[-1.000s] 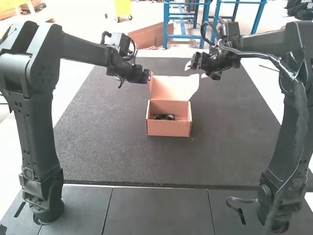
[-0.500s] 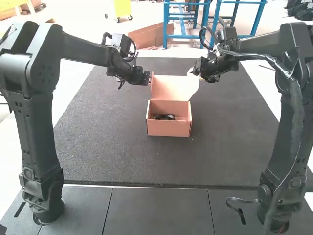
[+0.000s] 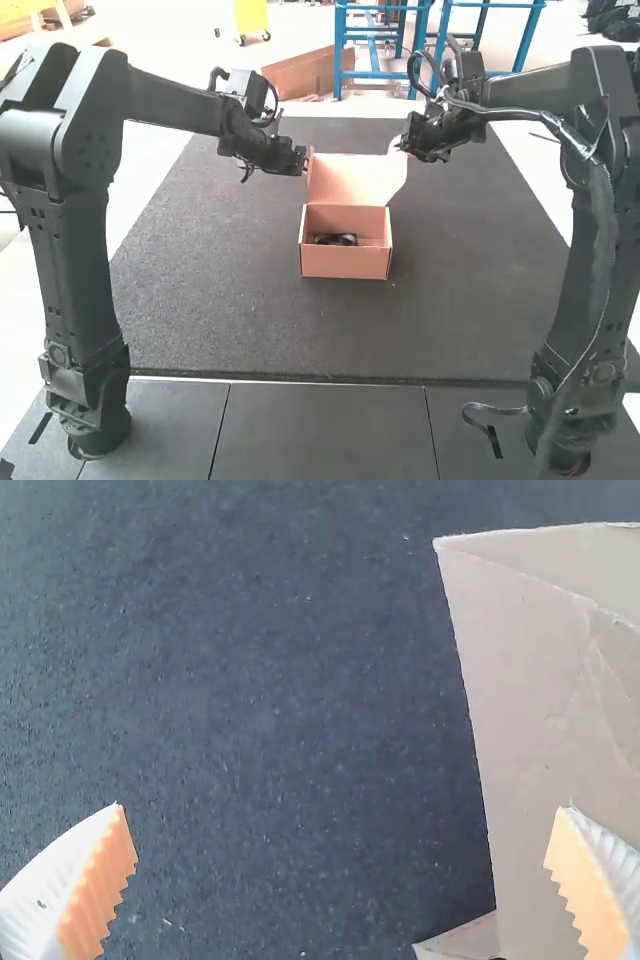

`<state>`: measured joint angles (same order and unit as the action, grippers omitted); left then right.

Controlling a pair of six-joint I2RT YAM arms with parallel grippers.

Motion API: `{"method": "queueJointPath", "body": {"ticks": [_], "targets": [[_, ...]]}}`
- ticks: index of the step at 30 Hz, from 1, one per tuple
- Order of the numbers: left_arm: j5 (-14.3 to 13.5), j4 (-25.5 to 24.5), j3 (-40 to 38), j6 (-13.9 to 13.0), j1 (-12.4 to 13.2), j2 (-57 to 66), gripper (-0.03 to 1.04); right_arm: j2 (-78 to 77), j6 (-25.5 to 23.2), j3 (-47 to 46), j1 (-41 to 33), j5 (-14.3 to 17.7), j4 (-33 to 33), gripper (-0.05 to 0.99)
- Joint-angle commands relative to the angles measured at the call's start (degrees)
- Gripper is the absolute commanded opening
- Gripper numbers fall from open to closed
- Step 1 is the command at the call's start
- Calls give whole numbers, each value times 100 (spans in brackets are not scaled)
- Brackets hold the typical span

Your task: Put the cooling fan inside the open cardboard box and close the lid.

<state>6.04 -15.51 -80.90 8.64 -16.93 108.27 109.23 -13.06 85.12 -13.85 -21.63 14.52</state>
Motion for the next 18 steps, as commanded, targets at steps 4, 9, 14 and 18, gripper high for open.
{"method": "queueJointPath", "body": {"ticks": [4,9,14,18], "targets": [[55,57,-207,-65,-21,-218,97,-253,5,180,14,185,33,16],[55,65,-207,-73,-21,-227,97,-323,14,163,22,203,77,10],[55,74,-207,-82,-30,-227,97,-394,14,171,22,273,86,6],[55,74,-207,-82,-30,-227,97,-464,14,189,22,291,130,6]]}}
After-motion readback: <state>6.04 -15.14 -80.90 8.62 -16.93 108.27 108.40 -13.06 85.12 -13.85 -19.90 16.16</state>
